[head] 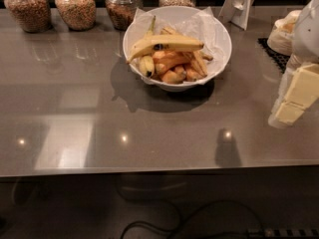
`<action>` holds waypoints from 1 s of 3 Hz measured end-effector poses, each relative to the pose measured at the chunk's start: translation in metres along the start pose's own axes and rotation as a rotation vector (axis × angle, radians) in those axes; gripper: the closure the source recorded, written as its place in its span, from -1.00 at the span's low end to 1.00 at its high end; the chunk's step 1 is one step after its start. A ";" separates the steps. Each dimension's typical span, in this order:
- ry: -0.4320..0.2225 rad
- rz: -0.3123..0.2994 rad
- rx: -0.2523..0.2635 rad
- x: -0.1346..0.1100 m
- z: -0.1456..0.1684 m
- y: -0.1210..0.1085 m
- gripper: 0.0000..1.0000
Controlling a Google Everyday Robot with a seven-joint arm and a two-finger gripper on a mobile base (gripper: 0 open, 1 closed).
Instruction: Pick banana from white bowl
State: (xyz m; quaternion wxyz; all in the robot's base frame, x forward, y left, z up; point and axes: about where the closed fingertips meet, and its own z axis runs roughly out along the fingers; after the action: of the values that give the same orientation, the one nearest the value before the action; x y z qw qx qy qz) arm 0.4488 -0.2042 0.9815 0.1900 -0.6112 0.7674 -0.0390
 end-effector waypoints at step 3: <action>-0.303 -0.142 0.127 -0.112 0.037 -0.068 -1.00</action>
Offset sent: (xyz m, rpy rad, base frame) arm 0.1025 0.1006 0.0154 0.2607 -0.2645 0.1983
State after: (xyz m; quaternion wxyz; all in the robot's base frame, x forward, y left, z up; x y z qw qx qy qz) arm 0.5441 -0.1082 0.9946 0.3384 -0.6494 0.6810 -0.0079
